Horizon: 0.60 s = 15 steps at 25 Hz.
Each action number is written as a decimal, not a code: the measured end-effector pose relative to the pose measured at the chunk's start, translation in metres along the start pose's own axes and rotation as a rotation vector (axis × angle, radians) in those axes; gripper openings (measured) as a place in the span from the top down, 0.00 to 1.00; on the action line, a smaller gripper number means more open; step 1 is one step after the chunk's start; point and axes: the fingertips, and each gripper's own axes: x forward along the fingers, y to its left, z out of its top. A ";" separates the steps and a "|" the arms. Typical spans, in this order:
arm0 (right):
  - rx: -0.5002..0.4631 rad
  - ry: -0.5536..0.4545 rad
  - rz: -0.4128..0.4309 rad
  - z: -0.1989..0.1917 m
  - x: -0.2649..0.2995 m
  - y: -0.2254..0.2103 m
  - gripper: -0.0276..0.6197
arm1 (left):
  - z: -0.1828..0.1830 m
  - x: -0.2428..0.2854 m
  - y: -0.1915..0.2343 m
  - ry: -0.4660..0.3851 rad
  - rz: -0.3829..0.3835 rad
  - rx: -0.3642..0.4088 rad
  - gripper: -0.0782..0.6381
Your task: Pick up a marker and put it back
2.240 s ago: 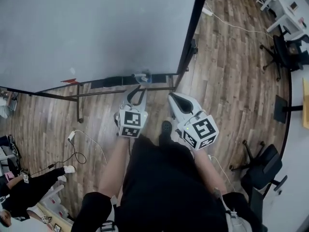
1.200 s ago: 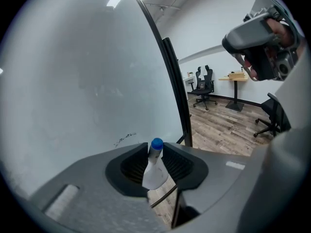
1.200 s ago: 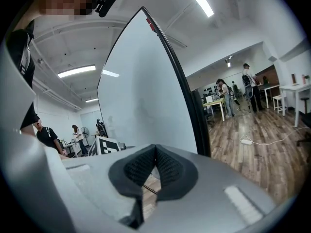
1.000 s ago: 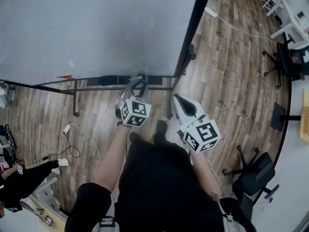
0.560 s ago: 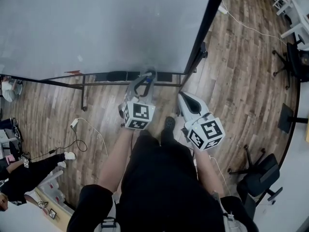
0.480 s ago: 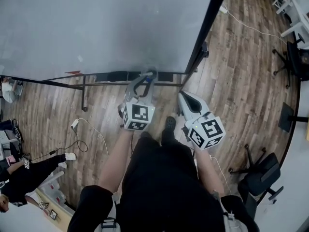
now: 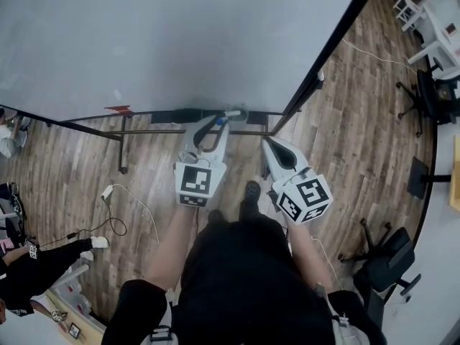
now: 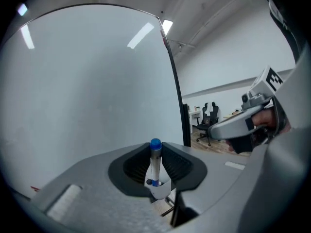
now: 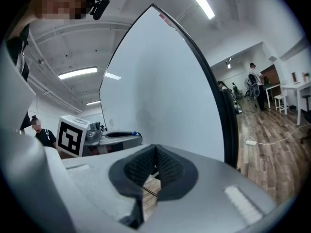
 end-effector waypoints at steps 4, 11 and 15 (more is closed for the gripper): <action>-0.012 0.006 -0.014 -0.011 -0.001 0.037 0.95 | 0.014 -0.037 0.016 -0.090 -0.025 -0.165 0.78; -0.044 0.004 -0.040 -0.025 -0.016 0.103 0.95 | 0.019 -0.110 0.027 -0.163 -0.048 -0.200 0.78; -0.063 0.003 -0.079 -0.031 -0.032 0.126 0.95 | 0.011 -0.152 0.032 -0.187 -0.059 -0.256 0.78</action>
